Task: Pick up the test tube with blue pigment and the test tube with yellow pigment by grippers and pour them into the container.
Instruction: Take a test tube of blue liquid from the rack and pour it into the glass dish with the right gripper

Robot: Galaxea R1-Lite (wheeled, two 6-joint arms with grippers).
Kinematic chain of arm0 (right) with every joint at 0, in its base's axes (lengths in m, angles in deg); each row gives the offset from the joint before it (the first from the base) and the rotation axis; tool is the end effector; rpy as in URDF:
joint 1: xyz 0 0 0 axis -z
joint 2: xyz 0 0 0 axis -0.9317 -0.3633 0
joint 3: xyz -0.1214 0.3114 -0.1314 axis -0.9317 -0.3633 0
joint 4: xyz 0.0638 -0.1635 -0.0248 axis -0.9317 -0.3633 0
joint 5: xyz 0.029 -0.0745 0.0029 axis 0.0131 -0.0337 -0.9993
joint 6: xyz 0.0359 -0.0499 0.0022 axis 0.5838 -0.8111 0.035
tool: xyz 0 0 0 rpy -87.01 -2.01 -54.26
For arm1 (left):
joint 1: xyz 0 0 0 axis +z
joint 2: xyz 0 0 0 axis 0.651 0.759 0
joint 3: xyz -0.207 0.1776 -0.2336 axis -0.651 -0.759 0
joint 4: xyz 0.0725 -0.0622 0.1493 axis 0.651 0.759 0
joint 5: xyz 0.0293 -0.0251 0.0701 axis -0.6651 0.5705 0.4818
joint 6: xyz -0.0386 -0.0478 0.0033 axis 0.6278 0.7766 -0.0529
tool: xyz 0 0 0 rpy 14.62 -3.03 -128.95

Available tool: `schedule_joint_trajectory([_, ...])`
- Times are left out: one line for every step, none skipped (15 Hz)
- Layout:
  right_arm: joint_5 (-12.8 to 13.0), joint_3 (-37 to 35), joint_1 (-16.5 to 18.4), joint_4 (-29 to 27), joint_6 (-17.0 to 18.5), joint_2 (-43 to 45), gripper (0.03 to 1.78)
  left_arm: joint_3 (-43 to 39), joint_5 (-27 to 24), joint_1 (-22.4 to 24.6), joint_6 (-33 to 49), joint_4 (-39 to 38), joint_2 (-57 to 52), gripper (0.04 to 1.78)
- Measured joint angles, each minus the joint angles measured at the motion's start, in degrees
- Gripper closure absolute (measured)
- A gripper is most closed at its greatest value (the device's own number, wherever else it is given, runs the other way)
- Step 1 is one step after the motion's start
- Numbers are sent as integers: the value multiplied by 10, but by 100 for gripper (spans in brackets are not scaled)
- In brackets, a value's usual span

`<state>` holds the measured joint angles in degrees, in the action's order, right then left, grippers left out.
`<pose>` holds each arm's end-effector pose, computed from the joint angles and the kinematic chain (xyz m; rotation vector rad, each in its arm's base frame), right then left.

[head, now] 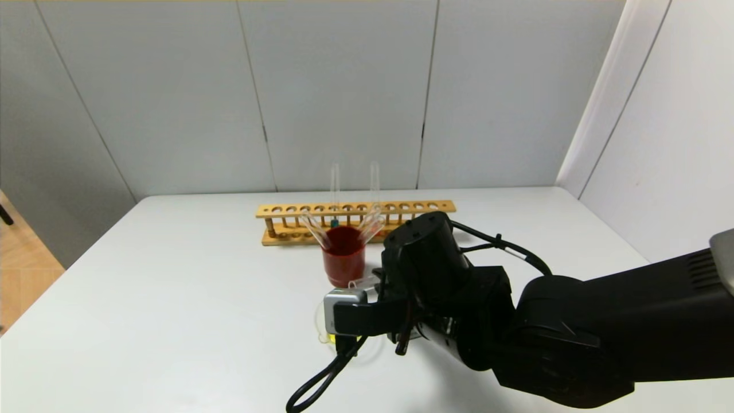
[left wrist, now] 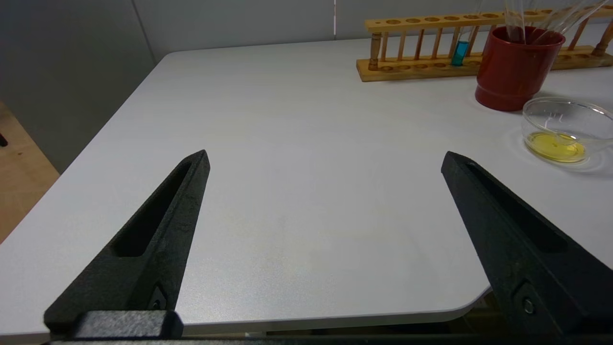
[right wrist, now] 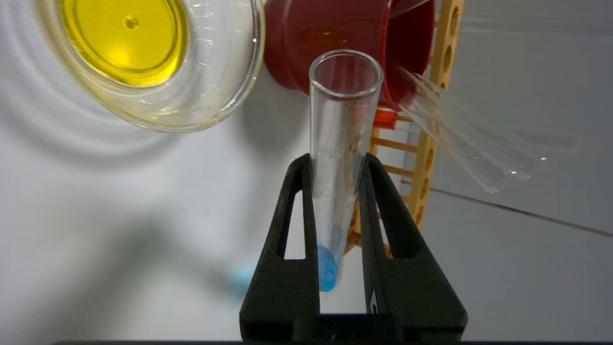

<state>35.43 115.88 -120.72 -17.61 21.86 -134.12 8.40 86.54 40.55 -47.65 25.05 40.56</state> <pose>0.2706 0.3108 0.1766 -1.4307 0.1355 0.7636 -0.0576 0.0002 0.0852 0.0194 -0.0695 -0.0005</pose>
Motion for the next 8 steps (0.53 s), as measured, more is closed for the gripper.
schedule_joint_trajectory([6, 1, 0, 0, -11, -2, 154, 0, 0, 0, 0, 0, 0, 11])
schedule_joint_trajectory([9, 2, -1, 0, -25, -4, 154, 0, 0, 0, 0, 0, 0, 11])
schedule_joint_trajectory([10, 3, -1, -2, -37, -6, 154, 0, 0, 0, 0, 0, 0, 11])
schedule_joint_trajectory([10, 5, -1, -4, -48, -8, 154, 0, 0, 0, 0, 0, 0, 11])
schedule_joint_trajectory([10, 9, -2, -5, -53, -11, 154, 0, 0, 0, 0, 0, 0, 11])
schedule_joint_trajectory([11, 15, -5, -8, -57, -13, 154, 0, 0, 0, 0, 0, 0, 11])
schedule_joint_trajectory([11, 22, -6, -16, -64, -16, 154, 0, 0, 0, 0, 0, 0, 11])
schedule_joint_trajectory([12, 31, -6, -29, -70, -17, 154, 0, 0, 0, 0, 0, 0, 11])
